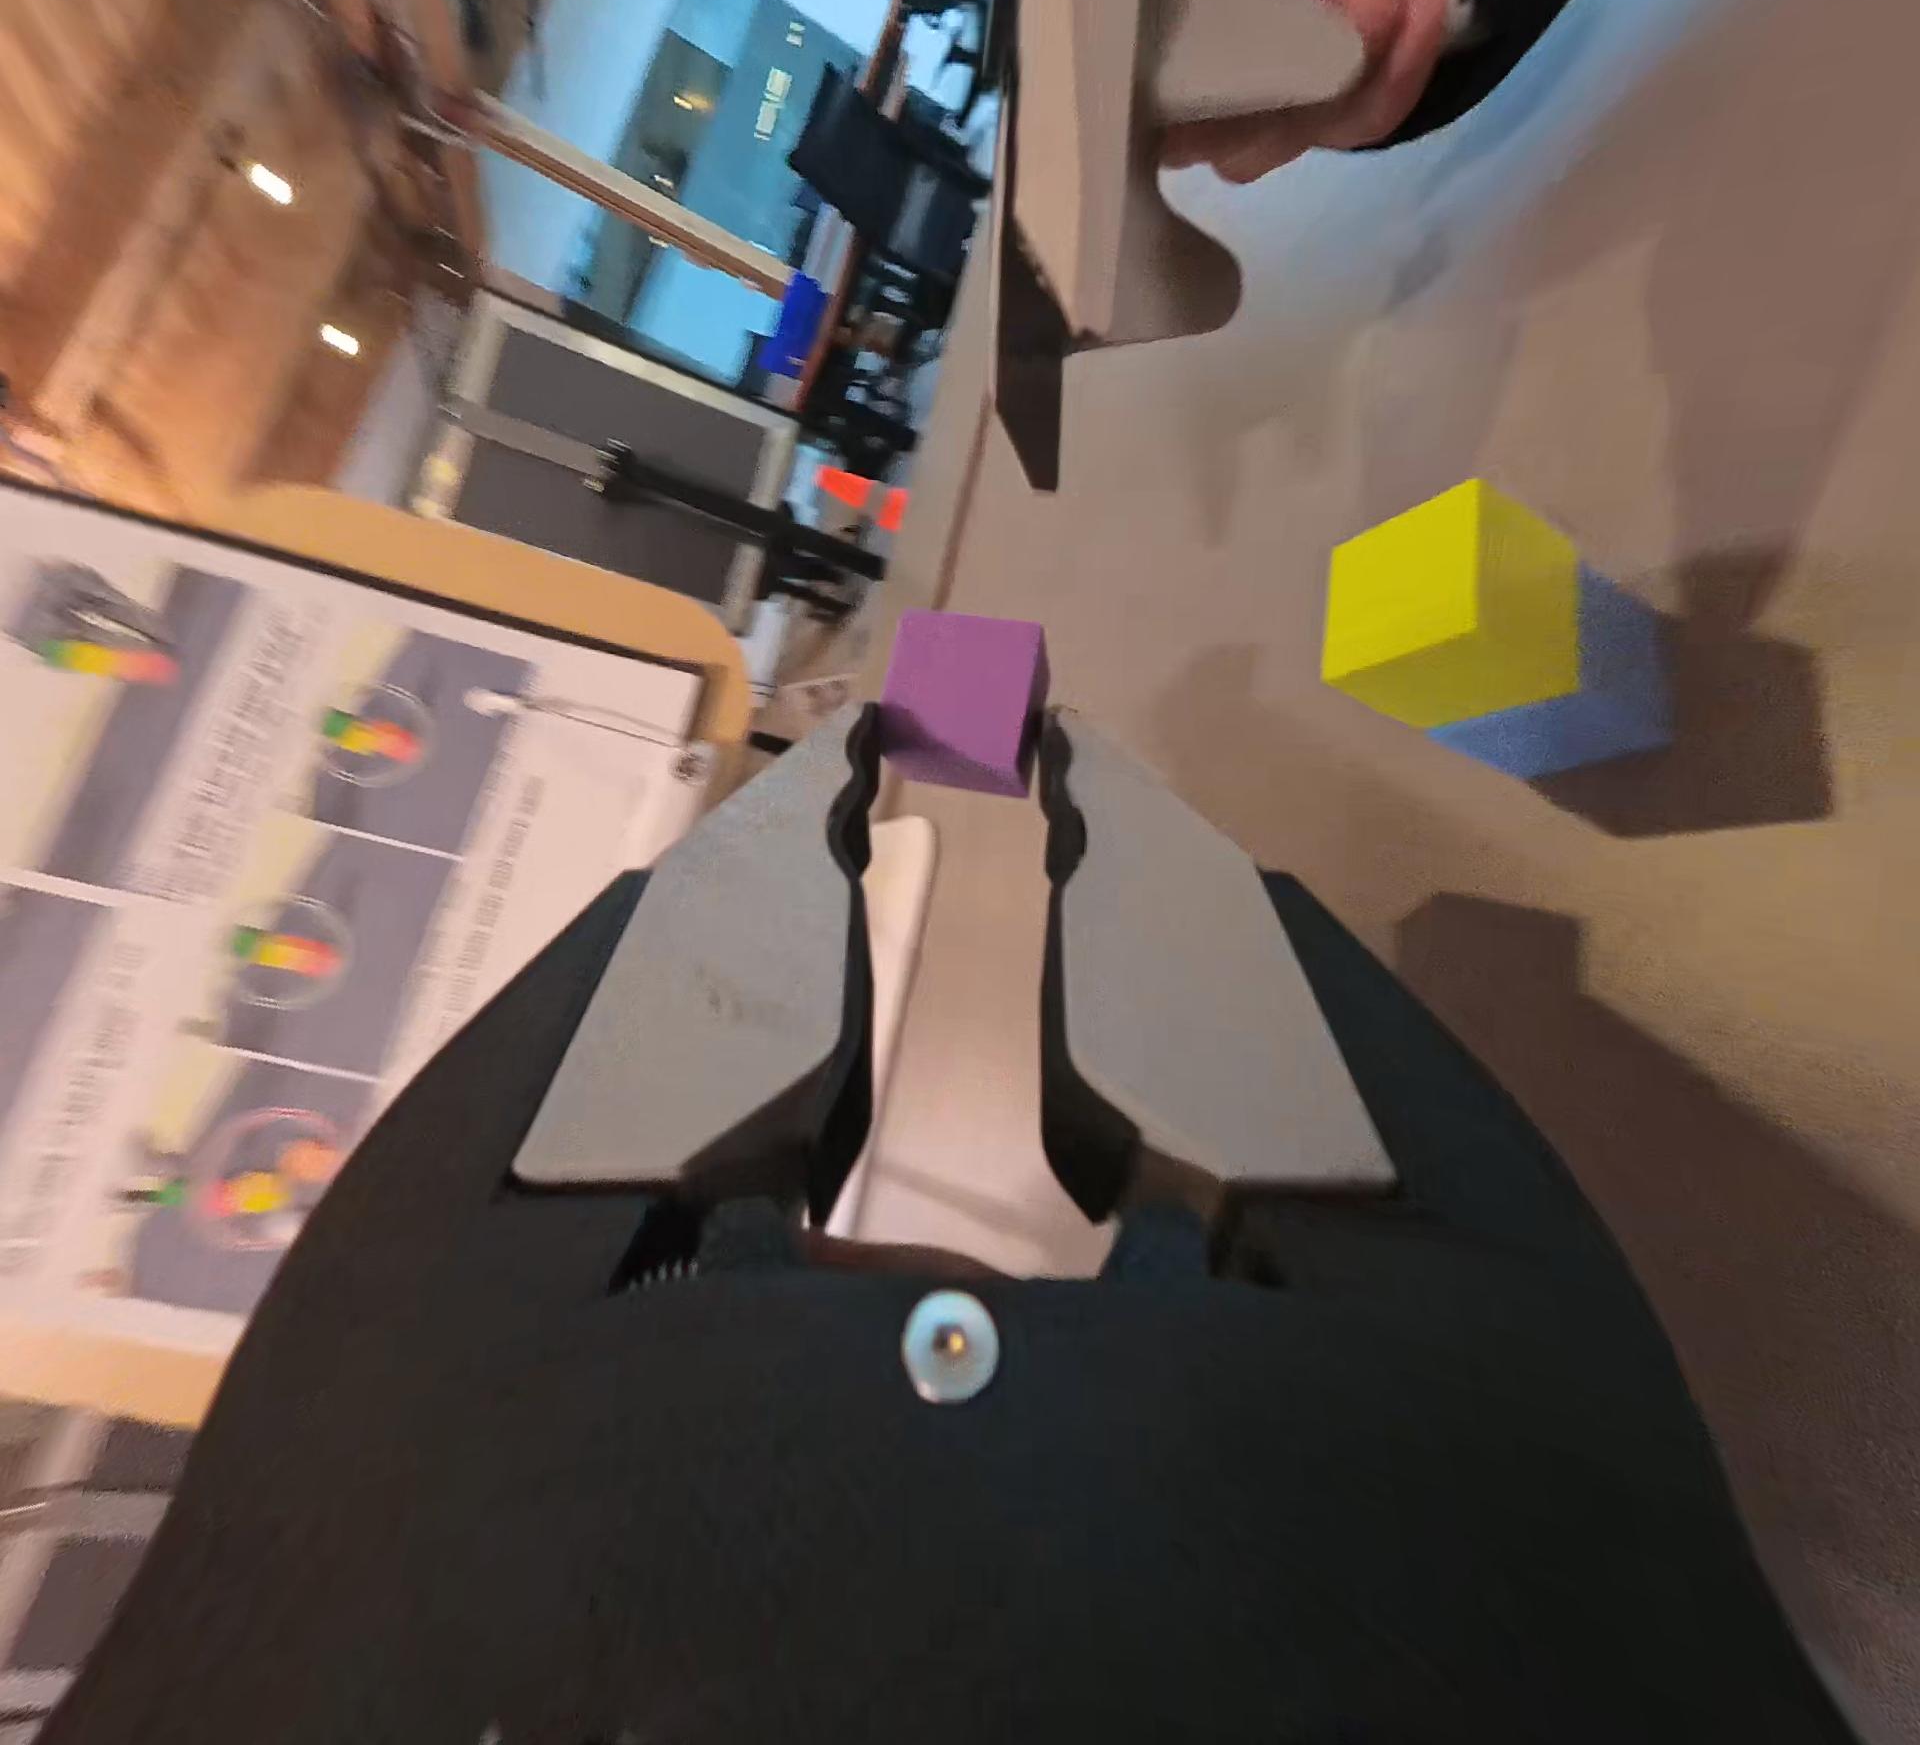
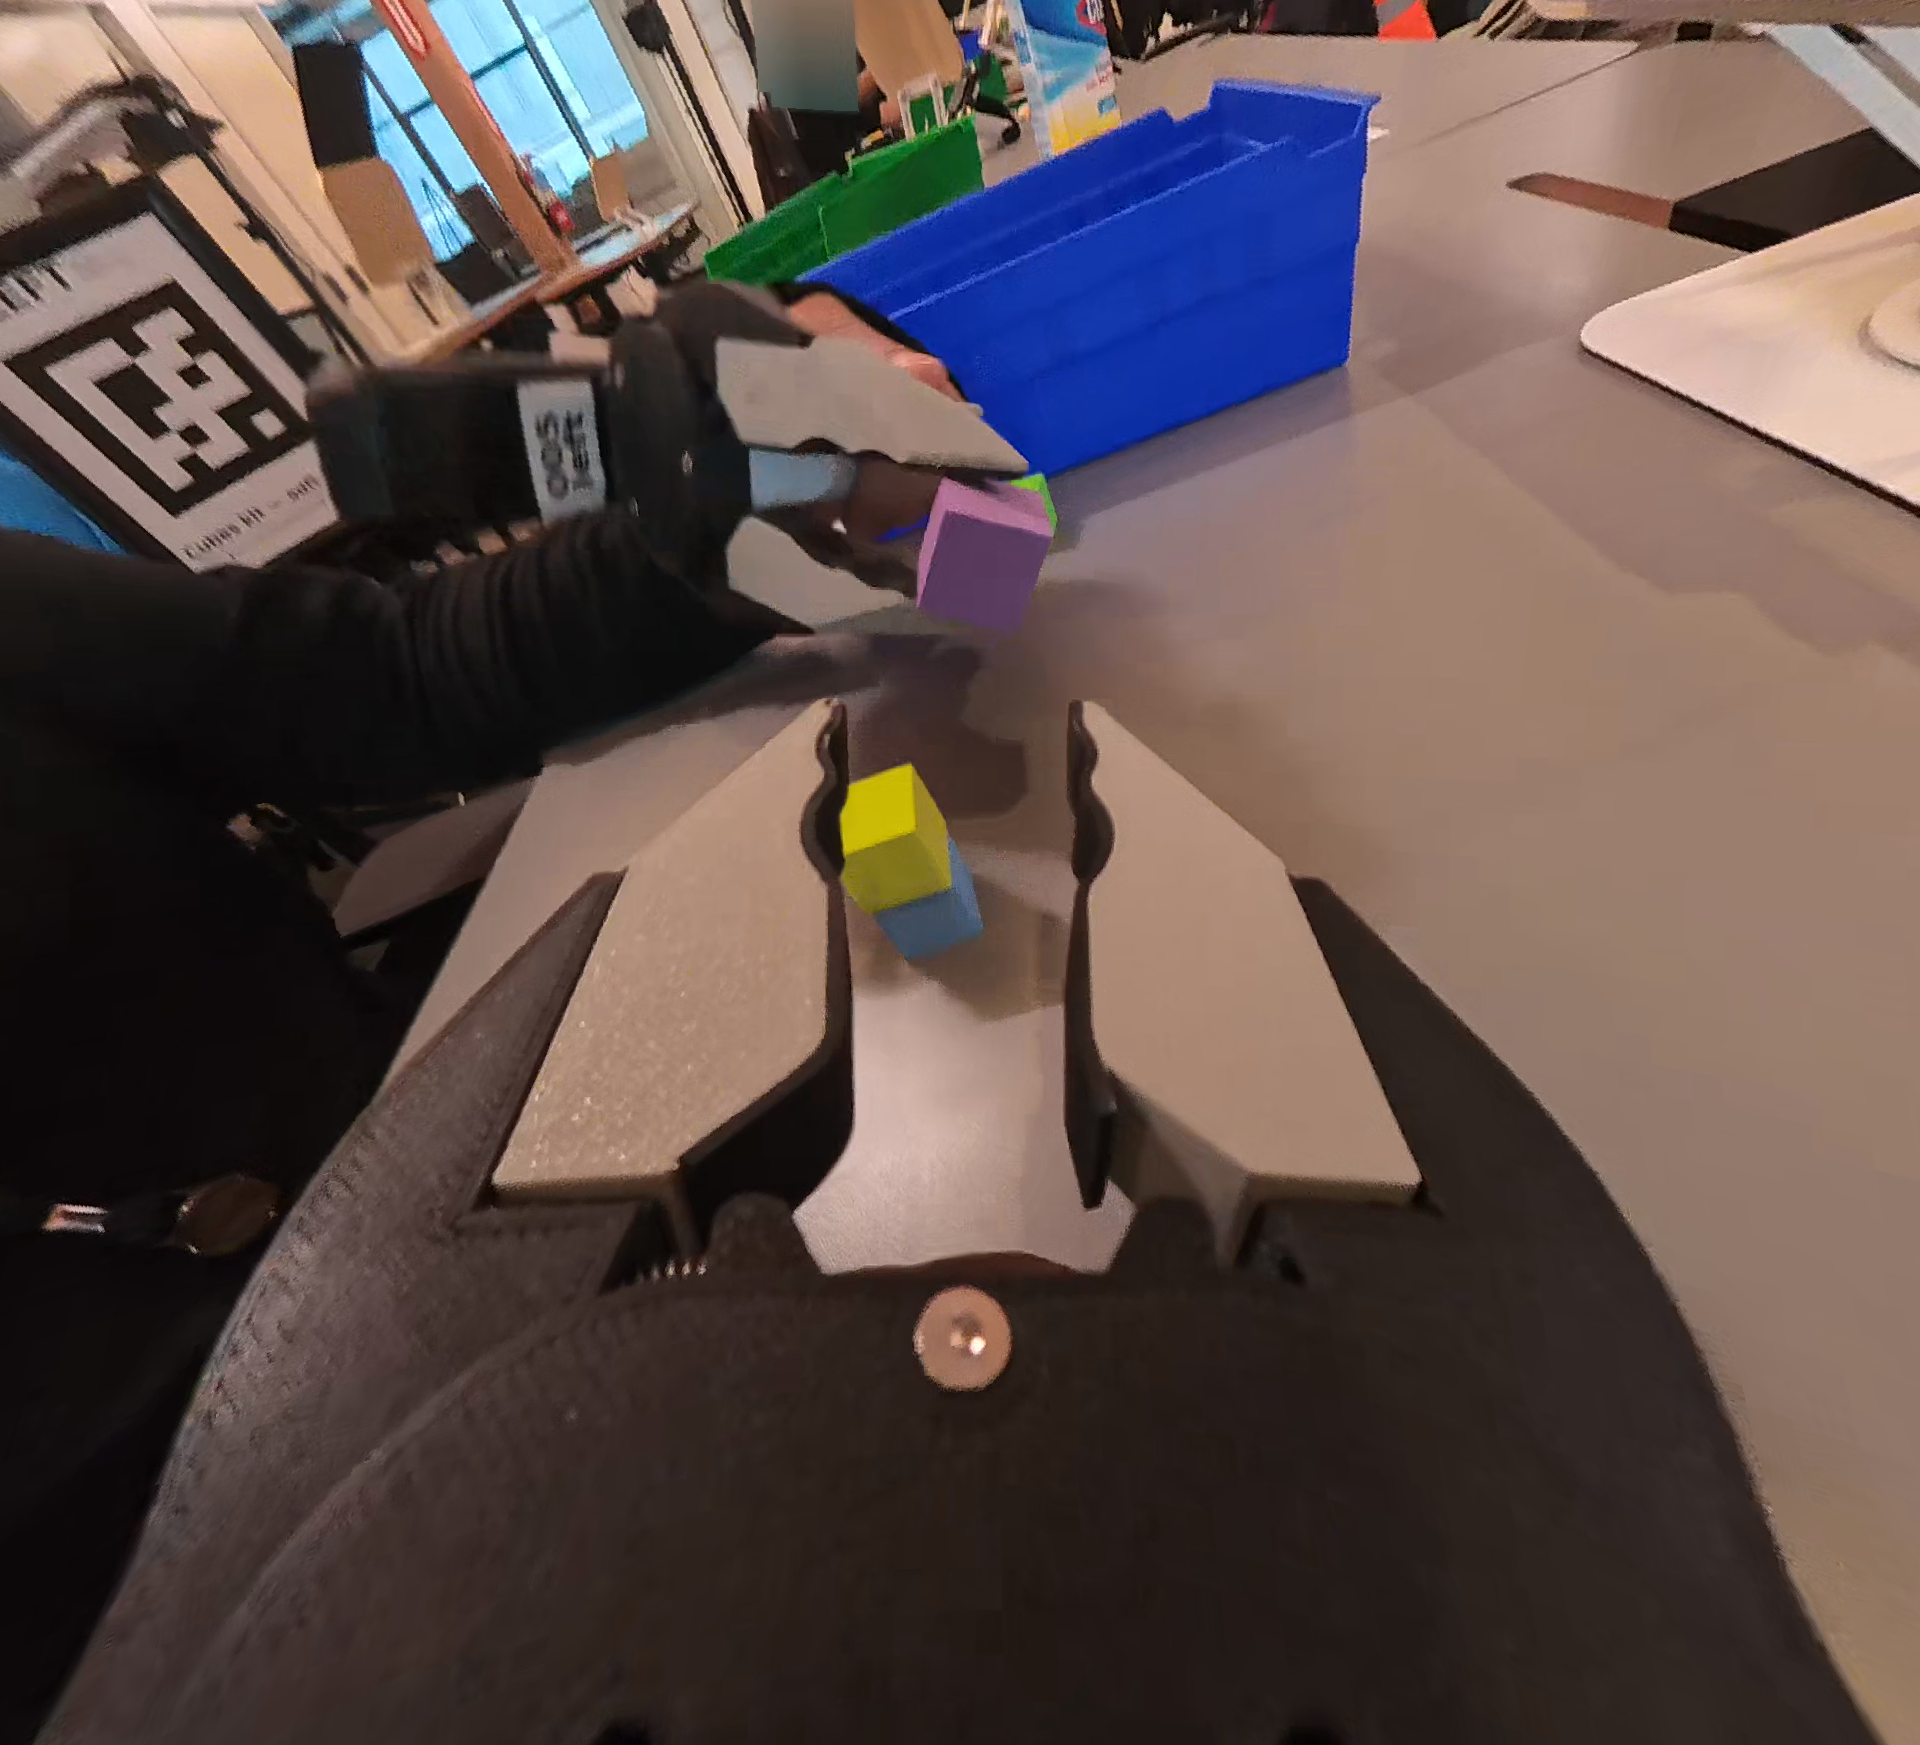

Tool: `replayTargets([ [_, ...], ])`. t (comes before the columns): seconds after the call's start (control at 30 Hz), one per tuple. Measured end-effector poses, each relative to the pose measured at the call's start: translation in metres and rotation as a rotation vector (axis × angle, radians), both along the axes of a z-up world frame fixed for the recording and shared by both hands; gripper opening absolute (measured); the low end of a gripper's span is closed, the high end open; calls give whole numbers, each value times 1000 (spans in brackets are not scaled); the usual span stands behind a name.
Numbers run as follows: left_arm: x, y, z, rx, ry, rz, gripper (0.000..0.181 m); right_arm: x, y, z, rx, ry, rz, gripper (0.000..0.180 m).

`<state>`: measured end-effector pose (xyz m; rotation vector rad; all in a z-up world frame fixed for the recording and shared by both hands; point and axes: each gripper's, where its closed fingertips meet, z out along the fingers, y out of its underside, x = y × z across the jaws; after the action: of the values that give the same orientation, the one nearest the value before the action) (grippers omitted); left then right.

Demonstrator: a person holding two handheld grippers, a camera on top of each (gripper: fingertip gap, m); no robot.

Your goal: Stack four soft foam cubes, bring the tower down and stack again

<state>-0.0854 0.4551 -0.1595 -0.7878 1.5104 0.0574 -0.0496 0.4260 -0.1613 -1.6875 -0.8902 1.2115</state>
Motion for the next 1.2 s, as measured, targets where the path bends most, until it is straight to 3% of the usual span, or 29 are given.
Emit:
replayTargets([
  [0.13, 5, -5, 16, 199, -14, 22, 29, -8, -3, 11, 3, 43, -4, 40],
  [0.4, 15, -18, 17, 364, 37, 3, 28, -21, -4, 23, 41, 73, -34, 41],
  [1.2, 23, -28, 31, 479, -2, 30, 28, -22, -6, 34, 184, 61, -76, 23],
])
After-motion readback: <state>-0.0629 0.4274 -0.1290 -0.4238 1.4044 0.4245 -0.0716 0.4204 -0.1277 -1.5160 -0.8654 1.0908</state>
